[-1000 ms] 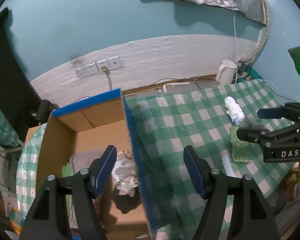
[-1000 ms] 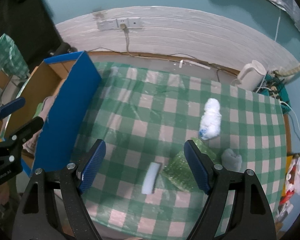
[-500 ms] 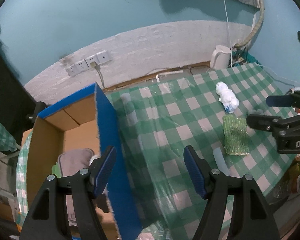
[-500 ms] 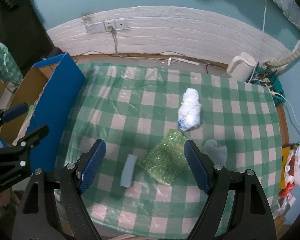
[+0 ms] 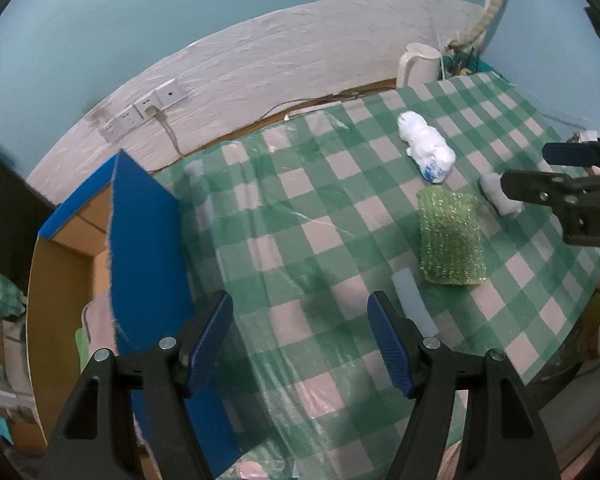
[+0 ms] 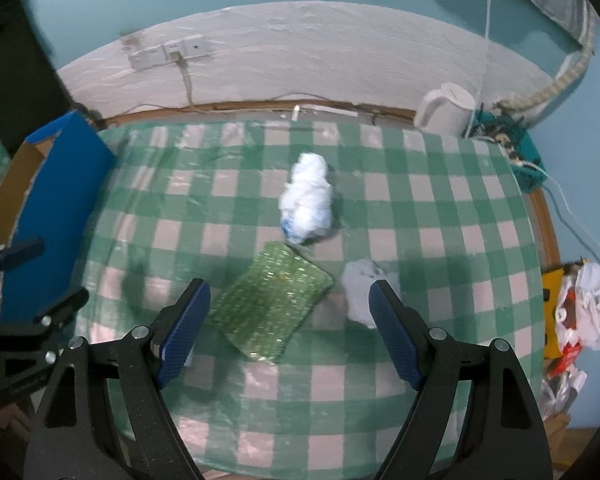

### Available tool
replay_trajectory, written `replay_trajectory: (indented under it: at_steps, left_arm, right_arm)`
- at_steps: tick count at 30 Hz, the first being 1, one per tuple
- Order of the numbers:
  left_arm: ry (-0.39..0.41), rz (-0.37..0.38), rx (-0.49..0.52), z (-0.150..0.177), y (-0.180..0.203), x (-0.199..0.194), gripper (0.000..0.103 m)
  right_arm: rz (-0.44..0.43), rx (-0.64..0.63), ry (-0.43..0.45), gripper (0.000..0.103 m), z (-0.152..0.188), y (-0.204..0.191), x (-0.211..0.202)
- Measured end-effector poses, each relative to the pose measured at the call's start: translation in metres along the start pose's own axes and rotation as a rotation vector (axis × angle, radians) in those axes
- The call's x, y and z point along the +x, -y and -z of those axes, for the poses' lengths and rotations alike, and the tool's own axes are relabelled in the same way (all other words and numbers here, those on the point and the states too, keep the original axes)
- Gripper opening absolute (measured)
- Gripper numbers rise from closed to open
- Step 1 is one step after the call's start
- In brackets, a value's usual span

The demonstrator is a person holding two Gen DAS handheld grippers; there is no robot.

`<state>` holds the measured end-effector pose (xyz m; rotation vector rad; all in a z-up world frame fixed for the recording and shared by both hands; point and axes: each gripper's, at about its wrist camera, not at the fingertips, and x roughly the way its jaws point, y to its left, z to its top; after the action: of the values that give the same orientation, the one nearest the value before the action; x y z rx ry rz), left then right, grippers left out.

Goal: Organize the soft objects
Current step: 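Grasp the grey knit sock with the right tool and lift it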

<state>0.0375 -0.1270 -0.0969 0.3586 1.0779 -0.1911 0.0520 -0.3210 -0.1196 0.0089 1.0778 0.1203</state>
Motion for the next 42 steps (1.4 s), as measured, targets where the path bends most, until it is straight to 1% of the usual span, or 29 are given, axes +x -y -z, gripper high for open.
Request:
replay_trajectory:
  at_steps: [3, 6, 13, 18, 27, 33, 36, 37, 38, 39, 40, 42]
  left_arm:
    - [-0.011, -0.005, 0.013, -0.003, 0.01, 0.006, 0.071]
    - [-0.027, 0.005, 0.002, -0.006, 0.014, 0.013, 0.071]
    - [-0.104, 0.046, -0.062, -0.009, 0.014, 0.038, 0.071]
    - [-0.129, 0.059, -0.086, -0.011, 0.014, 0.051, 0.071]
    - [-0.148, 0.032, -0.066, -0.018, 0.015, 0.075, 0.071]
    - [-0.171, 0.042, -0.064, -0.018, 0.013, 0.082, 0.071]
    - [-0.174, 0.05, -0.063, -0.018, 0.011, 0.082, 0.071]
    - [-0.177, 0.056, -0.065, -0.018, 0.011, 0.083, 0.071]
    - [-0.179, 0.059, -0.065, -0.018, 0.012, 0.083, 0.071]
    - [-0.181, 0.063, -0.064, -0.019, 0.013, 0.083, 0.071]
    - [-0.181, 0.065, -0.063, -0.019, 0.014, 0.083, 0.071]
    - [-0.183, 0.07, -0.061, -0.019, 0.018, 0.082, 0.071]
  right_arm:
    - [0.015, 0.021, -0.015, 0.081, 0.003, 0.012, 0.009]
    - [0.028, 0.043, -0.034, 0.081, 0.008, 0.024, 0.018]
    - [0.063, 0.063, -0.064, 0.081, 0.013, 0.047, 0.039]
    - [0.061, 0.067, -0.072, 0.081, 0.011, 0.057, 0.055]
    - [0.072, 0.032, -0.105, 0.081, 0.005, 0.061, 0.081]
    - [0.115, -0.007, -0.138, 0.081, 0.008, 0.058, 0.099]
    - [0.112, -0.001, -0.153, 0.081, 0.01, 0.059, 0.103]
    - [0.105, 0.004, -0.158, 0.08, 0.011, 0.059, 0.105]
    - [0.096, 0.009, -0.156, 0.074, 0.012, 0.059, 0.104]
    - [0.082, 0.015, -0.154, 0.065, 0.012, 0.059, 0.104]
    - [0.064, 0.022, -0.155, 0.061, 0.013, 0.059, 0.104]
    - [0.053, 0.026, -0.163, 0.043, 0.014, 0.057, 0.103]
